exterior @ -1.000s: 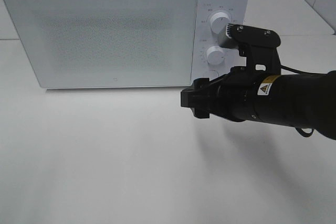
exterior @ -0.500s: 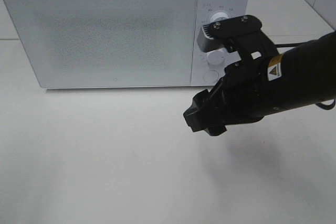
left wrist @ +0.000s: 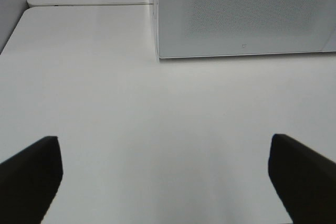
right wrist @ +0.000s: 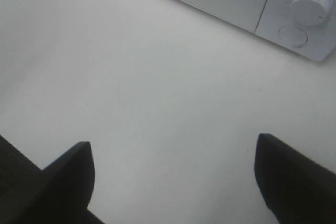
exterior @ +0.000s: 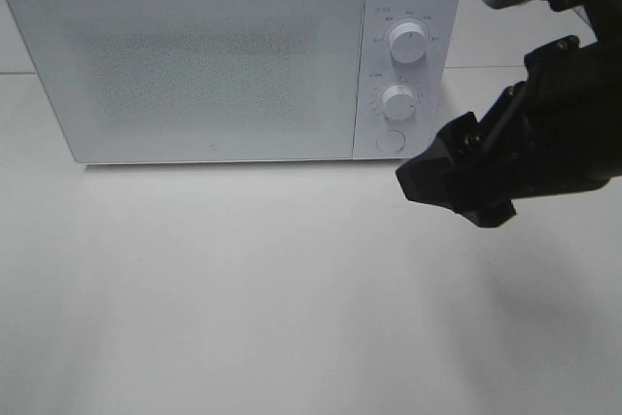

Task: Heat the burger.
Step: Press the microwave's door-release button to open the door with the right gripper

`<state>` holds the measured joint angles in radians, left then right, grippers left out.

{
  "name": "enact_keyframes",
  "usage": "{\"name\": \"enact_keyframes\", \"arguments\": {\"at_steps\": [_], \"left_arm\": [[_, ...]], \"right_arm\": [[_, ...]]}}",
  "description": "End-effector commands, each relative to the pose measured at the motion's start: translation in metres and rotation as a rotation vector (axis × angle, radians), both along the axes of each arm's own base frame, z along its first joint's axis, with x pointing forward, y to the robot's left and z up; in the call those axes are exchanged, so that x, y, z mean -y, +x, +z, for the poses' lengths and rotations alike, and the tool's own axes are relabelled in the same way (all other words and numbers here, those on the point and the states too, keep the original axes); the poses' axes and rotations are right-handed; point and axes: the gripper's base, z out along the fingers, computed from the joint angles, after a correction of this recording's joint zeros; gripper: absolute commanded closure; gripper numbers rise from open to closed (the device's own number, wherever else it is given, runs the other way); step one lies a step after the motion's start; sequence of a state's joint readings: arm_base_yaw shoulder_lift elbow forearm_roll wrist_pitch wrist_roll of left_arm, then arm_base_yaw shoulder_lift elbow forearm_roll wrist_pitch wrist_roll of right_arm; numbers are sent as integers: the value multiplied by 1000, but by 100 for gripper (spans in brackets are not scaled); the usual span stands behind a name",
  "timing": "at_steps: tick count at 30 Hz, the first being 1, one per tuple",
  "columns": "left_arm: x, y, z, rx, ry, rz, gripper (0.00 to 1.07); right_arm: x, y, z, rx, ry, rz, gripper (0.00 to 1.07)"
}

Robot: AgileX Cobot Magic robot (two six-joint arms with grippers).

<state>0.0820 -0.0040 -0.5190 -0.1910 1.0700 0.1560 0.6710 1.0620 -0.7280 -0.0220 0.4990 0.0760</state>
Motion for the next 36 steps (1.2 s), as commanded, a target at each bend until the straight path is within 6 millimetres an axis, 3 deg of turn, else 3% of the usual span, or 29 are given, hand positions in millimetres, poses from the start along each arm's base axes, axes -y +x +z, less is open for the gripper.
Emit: {"name": "enact_keyframes", "arguments": {"at_steps": [1,10,15,19,23,30,32,36], "left_arm": [[0,-3,-1,13,-1,-3,7],[0,-3,-1,13,-1,-3,7],[0,-3,-1,13,-1,-3,7],[0,-3,-1,13,-1,-3,7],[0,-3,-1,13,-1,-3,7],[0,-3,-1,13,-1,-3,7],[0,-3,-1,13,-1,-3,7],[0,-3,-1,13,-1,-3,7]], "right_arm": [[7,-5,3,-26,-26,-27,29],[29,-23,-2,-52,-32,-89,31],[66,-30,-14,-56,-26,-268,31],[81,-40,-12,-37,-23,-330,31],[99,-61,-7,-10,-8,-415,31],[110,-90,0,23,18,-448,31],[116,-108,3,81,53,-452,31],[119,-120,-1,122,77,-453,31]]}}
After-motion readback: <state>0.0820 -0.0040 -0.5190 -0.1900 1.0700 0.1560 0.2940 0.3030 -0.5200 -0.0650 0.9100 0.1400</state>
